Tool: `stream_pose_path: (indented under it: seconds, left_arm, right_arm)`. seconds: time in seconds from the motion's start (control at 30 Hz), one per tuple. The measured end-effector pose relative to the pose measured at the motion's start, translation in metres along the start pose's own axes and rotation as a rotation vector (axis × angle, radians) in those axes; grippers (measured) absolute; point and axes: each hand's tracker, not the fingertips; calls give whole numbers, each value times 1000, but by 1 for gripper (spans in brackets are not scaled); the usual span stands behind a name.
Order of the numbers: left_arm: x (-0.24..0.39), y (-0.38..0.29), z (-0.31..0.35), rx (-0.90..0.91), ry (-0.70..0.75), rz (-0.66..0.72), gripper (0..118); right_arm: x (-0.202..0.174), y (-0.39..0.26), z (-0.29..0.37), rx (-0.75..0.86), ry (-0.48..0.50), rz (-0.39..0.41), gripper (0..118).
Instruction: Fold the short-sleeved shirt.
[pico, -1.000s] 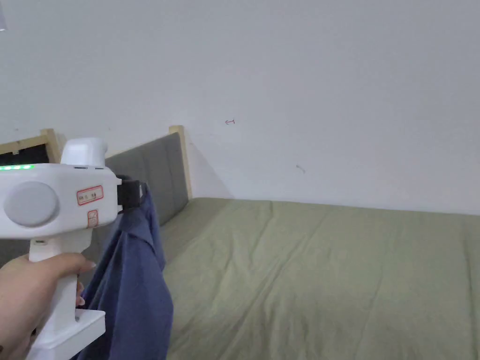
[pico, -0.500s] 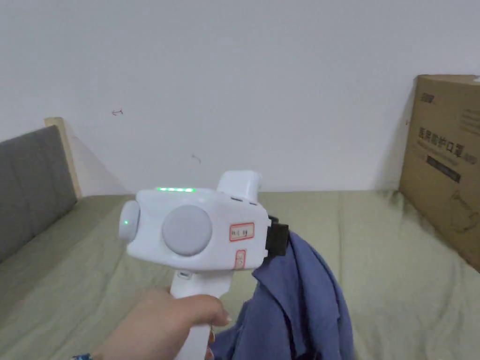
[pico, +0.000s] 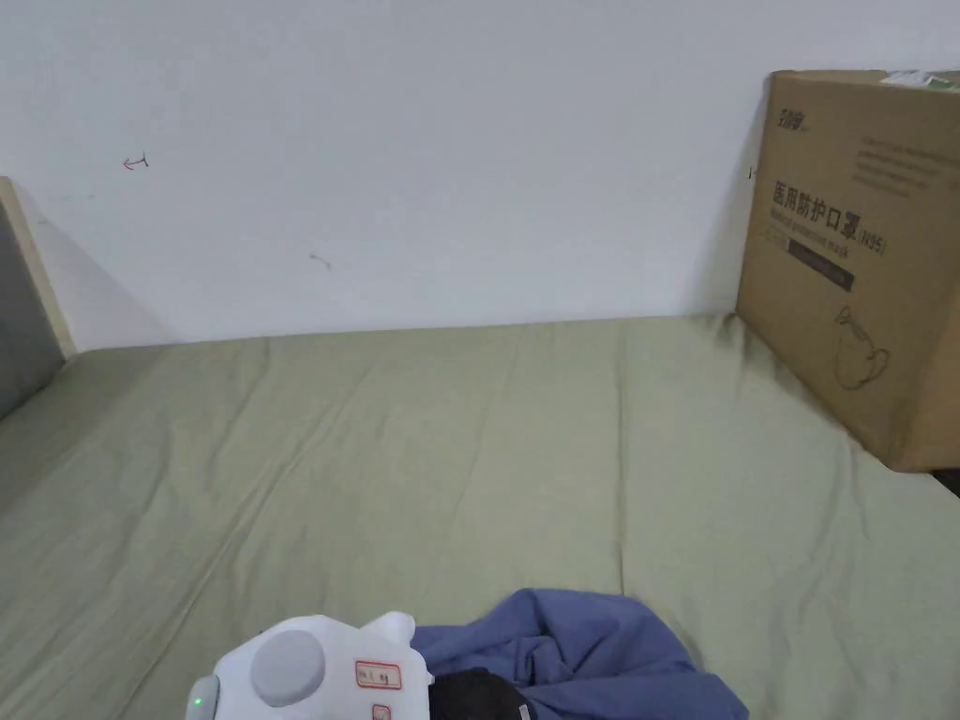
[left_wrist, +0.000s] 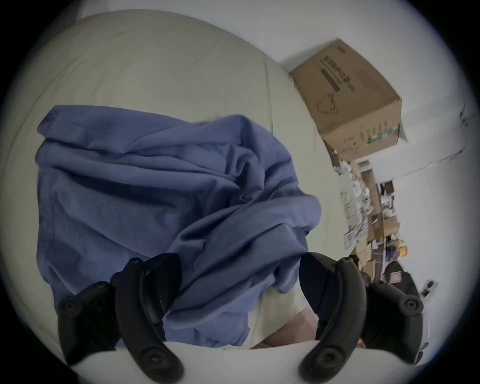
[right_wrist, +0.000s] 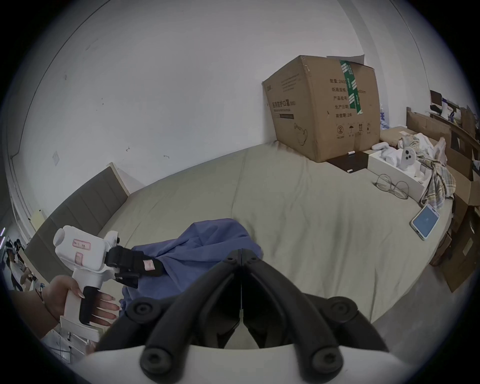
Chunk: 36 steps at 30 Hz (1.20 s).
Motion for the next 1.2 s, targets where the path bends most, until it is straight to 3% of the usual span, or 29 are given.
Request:
stream_pose_path:
  seconds: [0.1,0.2,0.33,0.43,0.47,0.53,0.57,0.63,0.73,0.93,1.2]
  left_arm:
    - [17,11,40,117,17,-98,99]
    - [43,2,101,345,61,-263,99]
    - [58,-51,162,736,149,-429,102]
    - [55,-103,183,999,279,-449,98]
    - [51,-116,187,1042,296,-462,88]
    - [45,-141,194,1118,339,-484,15]
    - [44,-152,194,1152,401,-475,0]
    - [38,-163,192,1188,515,-418,0]
    - [23,-171,197,1168,423,-382,0]
    - [20,-164,202,1154,465,-359,0]
    - [37,-153,202,1181,530,-410,0]
  right_arm:
    - [-9,3,2,12,22,21,0]
    - [-18,9,7,51,36,46,0]
    - [-29,15,18,145,47,96,0]
    - [-38,14,27,230,63,121,0]
    - [-42,12,31,267,62,124,0]
    - [-48,10,38,331,66,131,0]
    - [-51,9,41,357,67,137,0]
    - [-57,9,46,386,65,148,0]
    - [-64,9,51,401,73,162,0]
    - [-69,10,50,396,85,192,0]
    - [-62,6,46,407,83,160,0]
